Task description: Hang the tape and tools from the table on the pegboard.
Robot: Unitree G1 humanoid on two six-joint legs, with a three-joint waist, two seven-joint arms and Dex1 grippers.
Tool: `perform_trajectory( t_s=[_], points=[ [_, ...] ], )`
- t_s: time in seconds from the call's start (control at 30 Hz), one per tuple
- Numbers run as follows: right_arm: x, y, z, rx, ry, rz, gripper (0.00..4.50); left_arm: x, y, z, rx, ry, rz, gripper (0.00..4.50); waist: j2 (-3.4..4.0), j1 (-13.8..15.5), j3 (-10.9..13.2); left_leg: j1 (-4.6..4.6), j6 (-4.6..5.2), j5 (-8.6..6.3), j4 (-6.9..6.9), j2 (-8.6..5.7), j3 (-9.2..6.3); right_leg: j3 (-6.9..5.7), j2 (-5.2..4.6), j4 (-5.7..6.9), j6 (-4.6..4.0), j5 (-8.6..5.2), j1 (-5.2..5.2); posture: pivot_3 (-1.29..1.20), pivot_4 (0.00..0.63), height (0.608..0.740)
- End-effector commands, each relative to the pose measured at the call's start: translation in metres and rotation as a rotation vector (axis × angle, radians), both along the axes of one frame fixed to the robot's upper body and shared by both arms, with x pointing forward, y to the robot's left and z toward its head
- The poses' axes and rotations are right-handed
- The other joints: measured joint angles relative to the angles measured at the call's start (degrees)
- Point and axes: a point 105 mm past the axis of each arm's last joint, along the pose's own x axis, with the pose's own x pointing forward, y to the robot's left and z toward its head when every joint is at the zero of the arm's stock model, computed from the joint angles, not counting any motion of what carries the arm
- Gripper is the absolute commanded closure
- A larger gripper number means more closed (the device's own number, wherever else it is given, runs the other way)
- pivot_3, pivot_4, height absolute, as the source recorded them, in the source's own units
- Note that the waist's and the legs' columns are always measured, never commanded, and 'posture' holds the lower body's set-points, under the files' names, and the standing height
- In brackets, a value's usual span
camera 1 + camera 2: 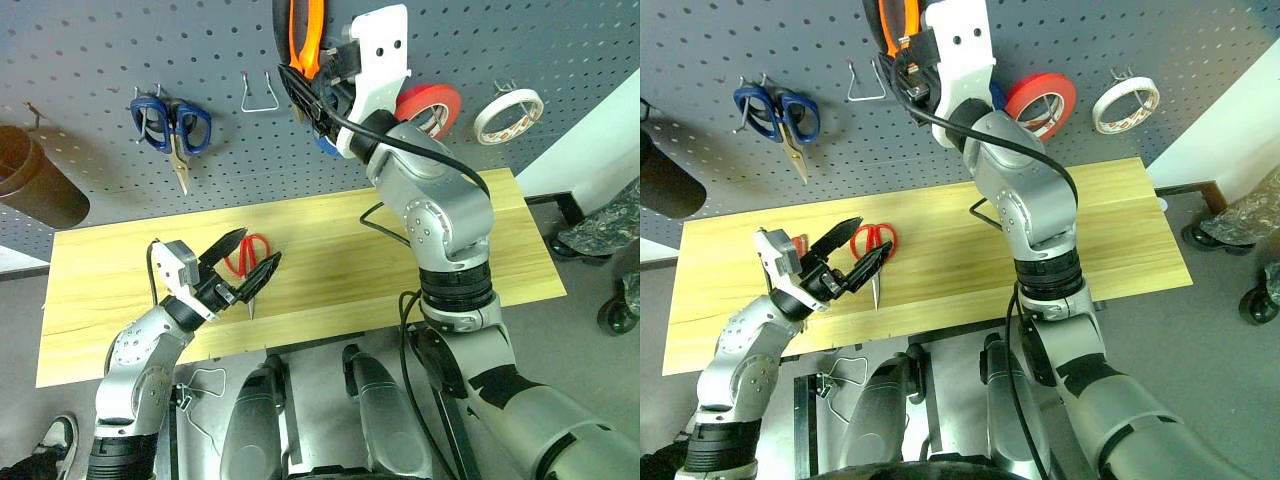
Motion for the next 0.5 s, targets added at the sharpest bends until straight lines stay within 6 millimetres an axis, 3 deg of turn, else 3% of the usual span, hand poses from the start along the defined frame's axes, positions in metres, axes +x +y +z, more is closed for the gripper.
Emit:
perform_trajectory(
  t_s=[0.03, 0.27, 0.5],
  points=[
    [-0.019, 0.000, 0.033, 0.055, -0.121, 0.037, 2.35, -0.004, -0.001, 0.006, 0.009, -0.038, 0.000, 0.00, 0.00, 0.0, 0.0, 0.00, 0.00, 0.00, 0.00, 0.00, 0.00, 0.00, 0.00, 0.00, 0.00, 0.00, 0.00, -0.02, 0.301, 0.712],
    [-0.025, -0.008, 0.046, 0.113, -0.154, 0.046, 2.35, -0.003, -0.002, 0.008, 0.005, -0.043, -0.003, 0.00, 0.00, 0.0, 0.0, 0.00, 0.00, 0.00, 0.02, 0.00, 0.00, 0.00, 0.00, 0.02, 0.00, 0.00, 0.00, -0.03, 0.307, 0.712],
    [-0.022, 0.002, 0.044, 0.109, -0.155, 0.059, 2.35, -0.004, -0.006, 0.007, -0.002, -0.041, -0.009, 0.00, 0.00, 0.0, 0.0, 0.01, 0.00, 0.00, 0.02, 0.00, 0.00, 0.00, 0.00, 0.04, 0.00, 0.00, 0.00, -0.03, 0.316, 0.712]
  ],
)
